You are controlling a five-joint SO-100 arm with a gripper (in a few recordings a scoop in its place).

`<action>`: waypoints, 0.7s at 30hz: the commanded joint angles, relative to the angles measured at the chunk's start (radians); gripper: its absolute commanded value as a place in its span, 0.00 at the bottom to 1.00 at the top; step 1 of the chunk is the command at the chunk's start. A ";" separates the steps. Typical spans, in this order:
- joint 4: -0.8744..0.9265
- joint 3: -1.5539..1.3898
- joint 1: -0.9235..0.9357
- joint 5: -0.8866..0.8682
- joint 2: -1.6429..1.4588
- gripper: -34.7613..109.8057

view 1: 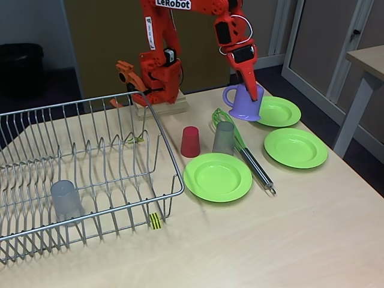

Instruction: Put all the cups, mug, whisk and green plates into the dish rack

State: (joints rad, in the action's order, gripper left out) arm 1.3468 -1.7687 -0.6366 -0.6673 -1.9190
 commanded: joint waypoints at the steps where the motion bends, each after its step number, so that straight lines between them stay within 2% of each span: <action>1: 0.110 0.087 0.172 0.298 -0.091 0.34; 7: 0.268 0.242 0.512 0.698 -0.118 0.35; 13: 0.331 0.365 0.824 1.022 -0.029 0.35; 21: 0.293 0.543 1.083 1.302 0.339 0.35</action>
State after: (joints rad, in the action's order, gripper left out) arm 1.6628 -1.2977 0.3789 0.5538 -1.6751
